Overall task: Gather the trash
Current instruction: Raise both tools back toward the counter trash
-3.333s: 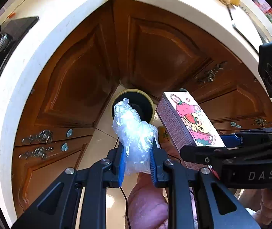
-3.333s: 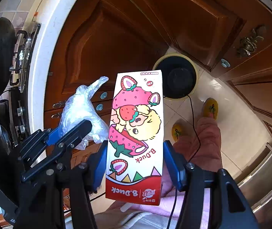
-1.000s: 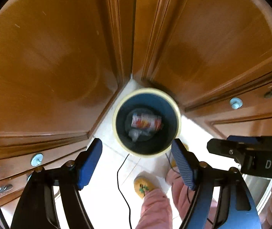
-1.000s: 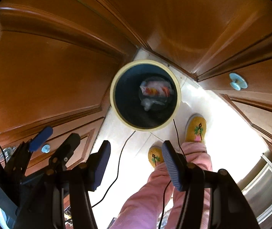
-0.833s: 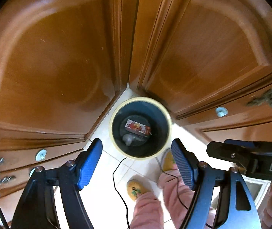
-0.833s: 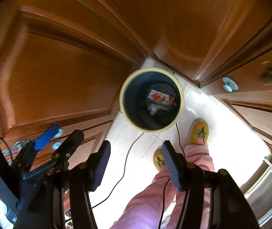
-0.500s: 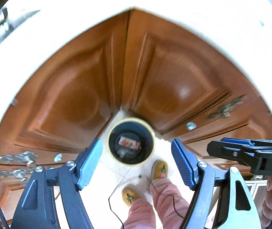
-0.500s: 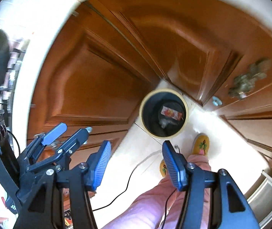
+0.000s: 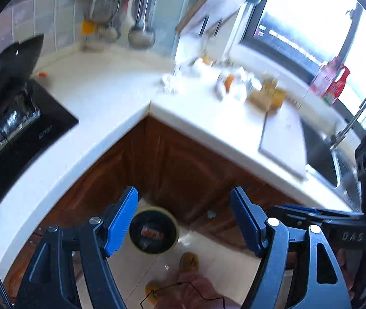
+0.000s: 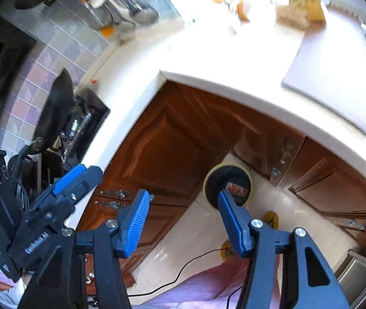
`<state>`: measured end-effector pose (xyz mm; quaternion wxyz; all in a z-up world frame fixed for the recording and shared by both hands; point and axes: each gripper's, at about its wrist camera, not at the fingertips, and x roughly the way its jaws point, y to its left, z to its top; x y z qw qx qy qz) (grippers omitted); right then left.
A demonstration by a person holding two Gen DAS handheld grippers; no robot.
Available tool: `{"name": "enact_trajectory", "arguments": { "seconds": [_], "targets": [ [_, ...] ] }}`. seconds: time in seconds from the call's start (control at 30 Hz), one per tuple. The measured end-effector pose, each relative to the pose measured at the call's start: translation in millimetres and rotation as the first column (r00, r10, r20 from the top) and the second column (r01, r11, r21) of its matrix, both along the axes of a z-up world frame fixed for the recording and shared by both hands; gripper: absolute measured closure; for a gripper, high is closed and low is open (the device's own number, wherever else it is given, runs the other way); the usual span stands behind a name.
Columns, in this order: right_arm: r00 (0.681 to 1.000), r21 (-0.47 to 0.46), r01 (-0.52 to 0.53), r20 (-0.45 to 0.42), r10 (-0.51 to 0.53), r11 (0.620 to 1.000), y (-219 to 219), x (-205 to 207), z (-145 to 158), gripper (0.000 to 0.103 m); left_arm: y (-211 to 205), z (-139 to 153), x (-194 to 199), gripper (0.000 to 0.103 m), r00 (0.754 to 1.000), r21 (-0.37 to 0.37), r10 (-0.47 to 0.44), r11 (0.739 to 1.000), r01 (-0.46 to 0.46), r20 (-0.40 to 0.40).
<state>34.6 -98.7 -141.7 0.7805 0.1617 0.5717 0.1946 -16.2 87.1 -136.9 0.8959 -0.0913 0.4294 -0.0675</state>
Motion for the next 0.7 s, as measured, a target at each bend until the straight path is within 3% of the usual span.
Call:
{"name": "enact_trajectory", "arguments": {
  "seconds": [0.33, 0.7],
  "targets": [
    [0.989, 0.015, 0.049, 0.14, -0.05, 0.999, -15.0, -10.3, 59.9, 0.047, -13.5, 70.6, -9.6, 0.03, 0.991, -0.011, -0.023, 1.0, 0.025, 0.13],
    [0.968, 0.008, 0.072, 0.24, -0.072, 0.997, -20.1, -9.4, 100.7, 0.047, -30.0, 110.1, 3.6, 0.027, 0.984, 0.007, -0.054, 0.999, 0.054, 0.167]
  ]
}}
